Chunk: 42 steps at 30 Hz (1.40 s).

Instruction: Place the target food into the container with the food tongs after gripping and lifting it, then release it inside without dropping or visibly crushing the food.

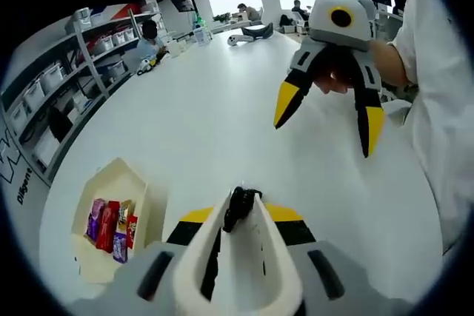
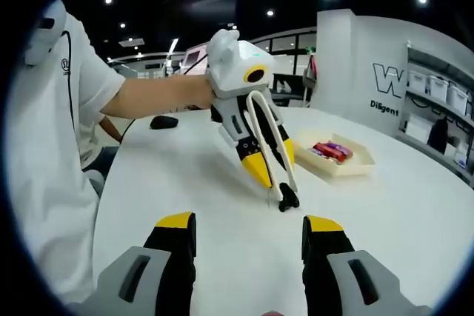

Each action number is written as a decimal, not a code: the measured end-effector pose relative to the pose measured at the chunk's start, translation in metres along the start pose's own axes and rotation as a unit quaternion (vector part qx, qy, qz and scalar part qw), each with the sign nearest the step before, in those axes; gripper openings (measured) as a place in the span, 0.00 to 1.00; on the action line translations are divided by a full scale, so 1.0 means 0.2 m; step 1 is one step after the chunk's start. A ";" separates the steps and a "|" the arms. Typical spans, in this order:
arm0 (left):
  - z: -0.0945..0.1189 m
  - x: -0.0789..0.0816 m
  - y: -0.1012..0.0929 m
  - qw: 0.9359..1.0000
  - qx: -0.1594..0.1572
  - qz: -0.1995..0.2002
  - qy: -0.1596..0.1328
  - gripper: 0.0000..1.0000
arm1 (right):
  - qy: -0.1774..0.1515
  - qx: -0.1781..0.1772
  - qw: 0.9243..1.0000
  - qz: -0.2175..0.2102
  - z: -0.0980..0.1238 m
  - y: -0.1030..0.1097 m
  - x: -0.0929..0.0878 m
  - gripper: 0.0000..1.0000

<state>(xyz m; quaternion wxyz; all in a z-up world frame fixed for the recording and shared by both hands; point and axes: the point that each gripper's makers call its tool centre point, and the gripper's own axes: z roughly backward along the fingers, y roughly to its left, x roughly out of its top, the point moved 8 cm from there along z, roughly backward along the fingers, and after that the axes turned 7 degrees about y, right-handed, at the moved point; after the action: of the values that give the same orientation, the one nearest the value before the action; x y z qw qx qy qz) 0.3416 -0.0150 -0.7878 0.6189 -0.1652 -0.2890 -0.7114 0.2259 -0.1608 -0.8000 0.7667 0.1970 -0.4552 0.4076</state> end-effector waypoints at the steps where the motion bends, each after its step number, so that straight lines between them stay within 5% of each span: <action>1: 0.00 0.00 -0.01 1.000 -0.003 -0.003 0.004 0.18 | 0.000 0.000 1.000 0.000 0.00 0.00 0.00 0.54; 20: -0.02 0.02 -0.02 0.999 -0.029 -0.027 0.030 0.22 | 0.000 0.001 1.000 0.001 0.00 0.00 0.00 0.54; 31: -0.05 -0.02 -0.01 0.998 -0.055 0.004 0.023 0.21 | 0.000 0.002 1.000 -0.001 0.00 0.00 -0.01 0.54; 36: -0.04 -0.03 -0.02 0.998 -0.065 0.019 0.014 0.17 | 0.000 0.001 1.000 -0.002 0.00 0.00 -0.01 0.54; 37: -0.04 -0.03 -0.03 0.997 -0.070 0.018 0.015 0.00 | 0.001 0.001 1.000 -0.002 0.00 0.00 -0.01 0.54; 38: -0.07 0.05 -0.08 0.994 -0.089 0.021 -0.058 0.00 | 0.001 0.001 1.000 -0.001 0.00 0.00 -0.01 0.54; 39: -0.05 0.02 -0.04 0.999 -0.047 0.014 -0.011 0.00 | 0.001 0.002 1.000 -0.002 0.00 0.00 -0.01 0.54; 40: -0.05 -0.02 -0.03 0.998 -0.056 0.005 0.004 0.00 | 0.000 0.002 1.000 -0.002 -0.01 0.00 -0.01 0.54; 42: -0.05 -0.03 -0.02 0.997 -0.068 0.017 -0.016 0.00 | 0.001 0.002 1.000 -0.001 -0.01 0.00 -0.01 0.54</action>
<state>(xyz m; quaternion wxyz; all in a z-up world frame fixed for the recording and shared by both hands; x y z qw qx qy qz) 0.3403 -0.0162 -0.7991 0.6134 -0.2229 -0.2468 -0.7163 0.2264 -0.1605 -0.8024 0.7672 0.1991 -0.4533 0.4078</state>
